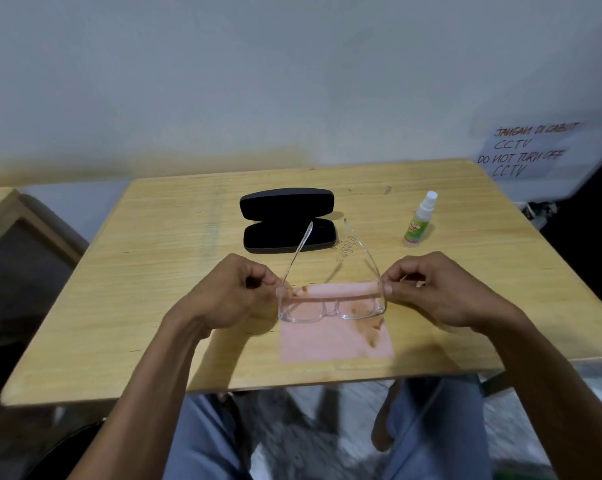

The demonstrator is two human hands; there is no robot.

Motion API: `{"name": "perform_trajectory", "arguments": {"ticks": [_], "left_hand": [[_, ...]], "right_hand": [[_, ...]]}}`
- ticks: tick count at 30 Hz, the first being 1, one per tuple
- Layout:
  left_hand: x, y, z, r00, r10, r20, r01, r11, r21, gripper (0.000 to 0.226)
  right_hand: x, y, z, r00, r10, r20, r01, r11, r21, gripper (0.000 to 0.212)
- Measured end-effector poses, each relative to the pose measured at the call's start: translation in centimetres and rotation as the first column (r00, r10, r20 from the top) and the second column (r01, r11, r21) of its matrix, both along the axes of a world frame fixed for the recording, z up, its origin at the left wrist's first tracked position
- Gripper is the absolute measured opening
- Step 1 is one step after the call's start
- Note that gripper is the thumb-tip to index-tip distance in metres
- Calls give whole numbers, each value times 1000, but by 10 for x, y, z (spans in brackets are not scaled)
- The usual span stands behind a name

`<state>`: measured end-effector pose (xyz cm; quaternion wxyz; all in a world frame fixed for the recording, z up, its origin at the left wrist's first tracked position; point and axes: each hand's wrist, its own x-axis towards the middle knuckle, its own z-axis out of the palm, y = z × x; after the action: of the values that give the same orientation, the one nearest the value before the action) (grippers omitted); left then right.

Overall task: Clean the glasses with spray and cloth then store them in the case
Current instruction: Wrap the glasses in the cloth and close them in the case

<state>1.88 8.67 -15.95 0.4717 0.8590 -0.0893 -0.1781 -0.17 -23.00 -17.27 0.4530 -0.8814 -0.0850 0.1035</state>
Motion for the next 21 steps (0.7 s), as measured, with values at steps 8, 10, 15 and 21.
{"name": "perform_trajectory", "arguments": {"ticks": [8,10,15,21], "left_hand": [[-3,5,-11,998,8,-67,-6,999,32,26],[-7,7,-10,998,66,-23,-65,996,55,24],[-35,11,-1,928,229,294,-300,927,224,11],[-89,2,-12,853,110,509,-254,942,222,2]], "right_hand": [[-5,-2,5,999,48,-21,-49,996,-75,10],[-10,-5,5,1000,19,-15,-20,998,-60,9],[-40,-9,-2,977,-188,103,191,981,-29,8],[-81,11,-21,964,-40,264,66,994,-90,11]]}}
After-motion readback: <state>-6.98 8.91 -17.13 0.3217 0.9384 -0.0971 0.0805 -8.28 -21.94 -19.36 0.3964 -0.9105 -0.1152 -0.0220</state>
